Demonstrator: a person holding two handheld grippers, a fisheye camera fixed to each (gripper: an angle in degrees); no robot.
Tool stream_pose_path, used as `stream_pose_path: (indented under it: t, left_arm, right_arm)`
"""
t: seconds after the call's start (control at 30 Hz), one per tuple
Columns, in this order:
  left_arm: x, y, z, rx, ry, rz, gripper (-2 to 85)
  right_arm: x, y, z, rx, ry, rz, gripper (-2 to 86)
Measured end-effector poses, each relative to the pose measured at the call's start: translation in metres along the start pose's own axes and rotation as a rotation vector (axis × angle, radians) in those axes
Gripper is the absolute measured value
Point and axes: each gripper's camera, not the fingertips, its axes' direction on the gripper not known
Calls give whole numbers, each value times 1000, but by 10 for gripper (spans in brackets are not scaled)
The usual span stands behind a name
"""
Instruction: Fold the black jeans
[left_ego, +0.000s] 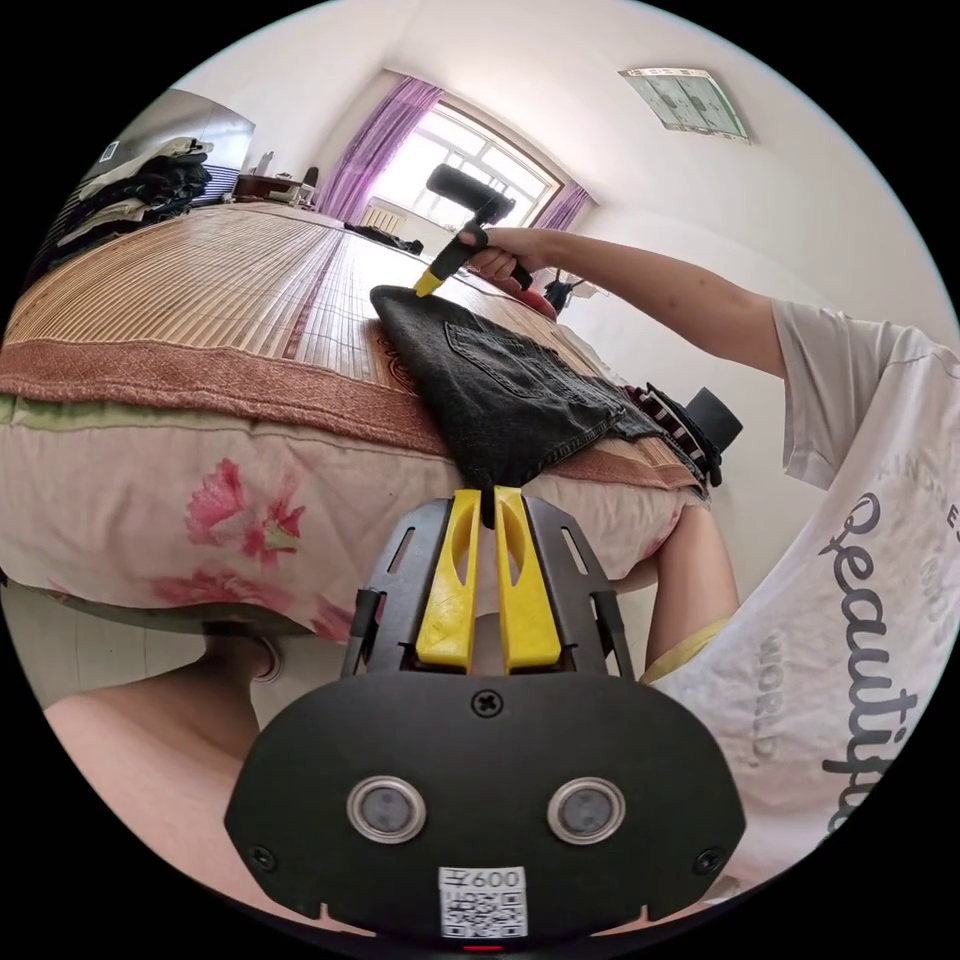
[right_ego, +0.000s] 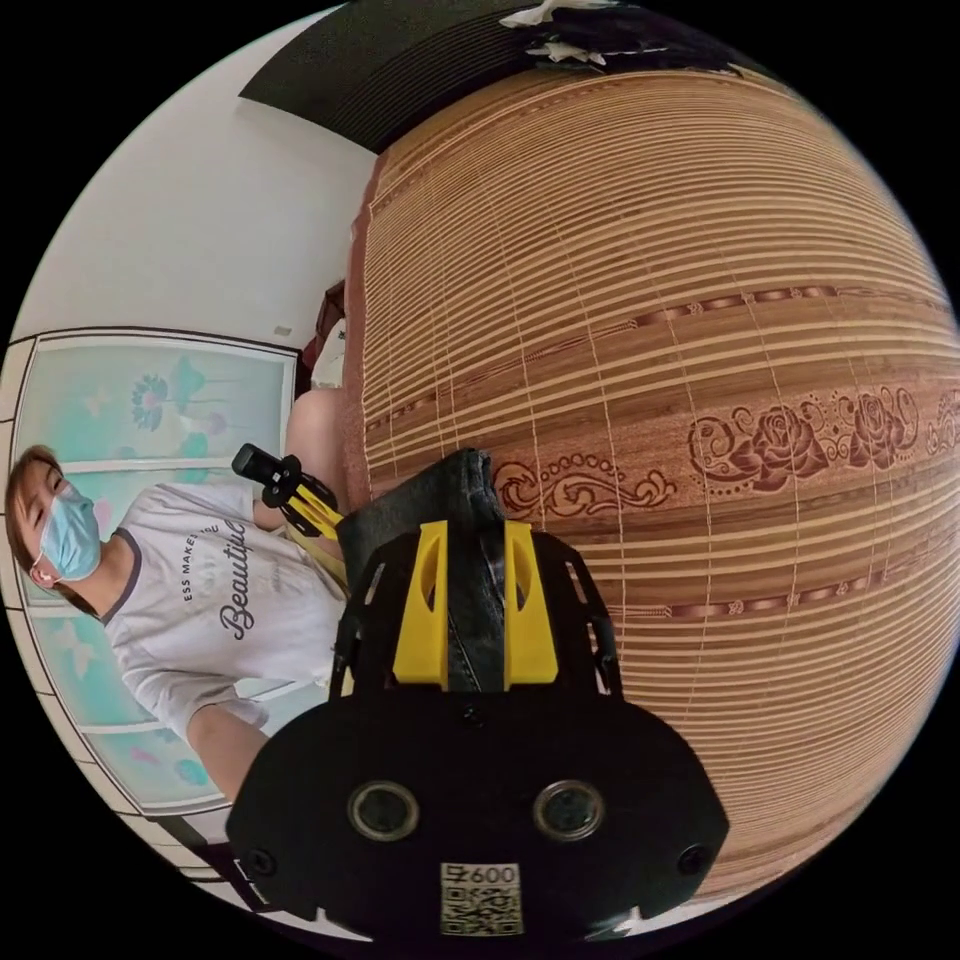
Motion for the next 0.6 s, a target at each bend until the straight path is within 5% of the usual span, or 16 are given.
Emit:
stream_pose_path:
  t: [0.23, 0.6]
  left_arm:
    - [-7, -2, -6, 8, 21, -21, 23]
    - [-17, -12, -20, 9, 55, -47, 22]
  right_arm:
    - [7, 16, -13, 234, -72, -81, 42]
    - [2, -11, 2, 143, 11, -152, 21]
